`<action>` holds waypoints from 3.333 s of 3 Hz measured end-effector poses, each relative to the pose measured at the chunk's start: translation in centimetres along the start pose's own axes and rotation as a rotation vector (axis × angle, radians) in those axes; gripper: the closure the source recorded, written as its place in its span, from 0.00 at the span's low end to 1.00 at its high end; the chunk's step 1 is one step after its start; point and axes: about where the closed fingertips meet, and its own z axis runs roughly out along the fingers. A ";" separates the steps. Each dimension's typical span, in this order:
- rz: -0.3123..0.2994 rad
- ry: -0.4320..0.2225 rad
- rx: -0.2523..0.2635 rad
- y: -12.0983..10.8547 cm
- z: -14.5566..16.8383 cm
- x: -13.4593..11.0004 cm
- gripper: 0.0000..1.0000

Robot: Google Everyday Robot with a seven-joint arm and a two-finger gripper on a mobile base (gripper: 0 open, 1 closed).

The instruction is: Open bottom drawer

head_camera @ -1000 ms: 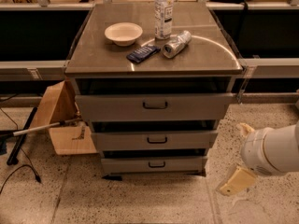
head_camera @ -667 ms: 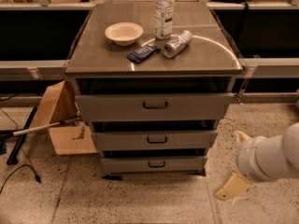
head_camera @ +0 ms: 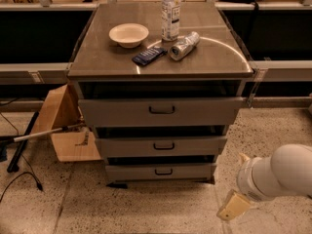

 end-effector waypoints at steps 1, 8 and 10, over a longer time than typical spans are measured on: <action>0.012 0.013 -0.035 0.8 1.7 0.6 0.00; 0.000 -0.194 -0.262 5.9 12.0 -0.4 0.00; 0.014 -0.181 -0.262 5.7 13.9 0.2 0.00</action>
Offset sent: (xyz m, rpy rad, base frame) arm -0.0154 0.0130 -0.0450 0.0303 0.1155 0.0029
